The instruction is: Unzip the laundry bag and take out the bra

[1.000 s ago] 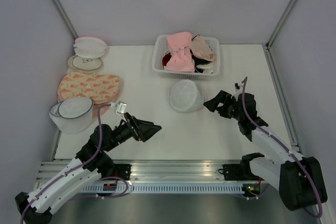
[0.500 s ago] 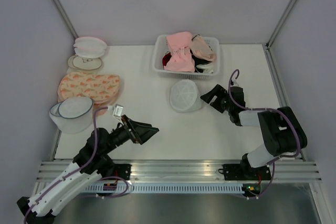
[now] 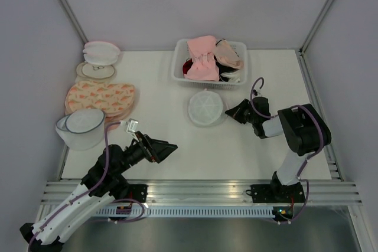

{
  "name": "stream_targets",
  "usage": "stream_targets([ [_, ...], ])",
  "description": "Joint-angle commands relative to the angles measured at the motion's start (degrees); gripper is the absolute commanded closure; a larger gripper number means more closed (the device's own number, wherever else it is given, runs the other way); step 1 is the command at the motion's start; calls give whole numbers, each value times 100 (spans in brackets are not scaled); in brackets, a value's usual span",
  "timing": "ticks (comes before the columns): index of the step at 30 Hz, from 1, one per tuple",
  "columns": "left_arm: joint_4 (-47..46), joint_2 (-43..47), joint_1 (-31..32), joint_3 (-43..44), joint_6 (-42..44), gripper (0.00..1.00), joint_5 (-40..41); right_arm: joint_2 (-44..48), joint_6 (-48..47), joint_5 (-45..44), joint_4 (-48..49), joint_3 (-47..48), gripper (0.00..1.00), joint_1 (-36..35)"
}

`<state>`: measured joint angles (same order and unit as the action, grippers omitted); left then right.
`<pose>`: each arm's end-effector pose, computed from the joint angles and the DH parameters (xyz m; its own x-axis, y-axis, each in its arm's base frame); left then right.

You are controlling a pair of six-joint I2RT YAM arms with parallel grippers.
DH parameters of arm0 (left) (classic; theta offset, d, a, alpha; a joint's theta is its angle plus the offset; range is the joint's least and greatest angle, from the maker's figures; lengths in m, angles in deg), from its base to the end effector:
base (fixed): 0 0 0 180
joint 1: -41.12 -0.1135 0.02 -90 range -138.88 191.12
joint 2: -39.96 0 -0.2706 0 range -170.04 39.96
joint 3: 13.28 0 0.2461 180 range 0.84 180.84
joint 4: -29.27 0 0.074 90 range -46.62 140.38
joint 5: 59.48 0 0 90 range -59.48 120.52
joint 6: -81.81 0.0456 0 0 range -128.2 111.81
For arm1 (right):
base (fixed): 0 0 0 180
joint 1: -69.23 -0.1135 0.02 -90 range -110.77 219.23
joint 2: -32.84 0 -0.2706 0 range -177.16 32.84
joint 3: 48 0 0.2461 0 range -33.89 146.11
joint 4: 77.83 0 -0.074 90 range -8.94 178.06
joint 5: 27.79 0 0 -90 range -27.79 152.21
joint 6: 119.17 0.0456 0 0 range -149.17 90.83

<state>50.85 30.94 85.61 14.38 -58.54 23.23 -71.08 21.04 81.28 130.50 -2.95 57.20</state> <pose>0.0709 -0.0777 0.2285 -0.6282 -0.4535 -0.6322 0.4731 0.4225 -0.7731 0.3032 0.0798 0.1060 -0.6809 0.5974 -0.4236 0.0797 0.6354 0.7680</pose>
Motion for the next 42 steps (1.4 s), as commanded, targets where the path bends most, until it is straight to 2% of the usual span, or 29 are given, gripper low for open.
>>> stream_targets([
  [1,1,49,16,131,-19,0,96,406,-432,-403,-314,-255,100,-27],
  [4,-8,49,16,131,-19,0,87,1336,-731,-850,-857,-396,100,-27],
  [5,9,49,7,140,-19,0,87,1992,-1107,-1044,-1382,-370,100,-36],
  [7,18,58,16,149,-10,0,87,2680,-1609,-1587,-2130,-212,100,-193],
  [8,18,58,16,149,-10,0,79,3302,-2168,-2174,-2882,41,100,-290],
  [11,1,49,25,131,-1,0,140,4166,-3058,-3282,-4062,577,100,-755],
  [14,-61,23,25,114,-45,0,201,4502,-3605,-3917,-4952,1096,100,-1353],
  [17,-122,23,16,79,-133,0,254,4539,-4011,-4402,-5288,1309,100,-2021],
  [18,-105,23,16,70,-194,0,307,4477,-4072,-4829,-5376,1362,100,-2222],
  [19,-27,31,16,61,-247,0,377,4372,-4090,-5043,-5456,1414,99,-2712],
  [25,53,172,16,-9,-450,0,535,2800,-3802,-6185,-5518,1556,100,-4567],
  [28,211,312,16,-27,-511,0,588,2386,-3599,-5838,-5062,1354,100,-5149],
  [31,343,392,16,-18,-511,0,658,2323,-3449,-5871,-5183,1380,100,-5623],
  [34,440,471,16,-9,-503,0,711,2674,-3334,-5714,-5359,1257,100,-6028],
  [38,195,401,16,-254,-792,0,879,3691,-3071,-5063,-5465,792,100,-6293],
  [39,64,331,16,-334,-845,0,826,3808,-2888,-5106,-5587,774,92,-6329],
  [40,-181,287,16,-456,-889,0,808,3965,-2781,-5167,-5754,782,76,-6381],
  [41,-288,234,16,-510,-967,0,782,4028,-2711,-5237,-6068,826,52,-6399],
  [42,-394,121,16,-562,-1012,0,764,4090,-2527,-5447,-6202,852,40,-6469],
])
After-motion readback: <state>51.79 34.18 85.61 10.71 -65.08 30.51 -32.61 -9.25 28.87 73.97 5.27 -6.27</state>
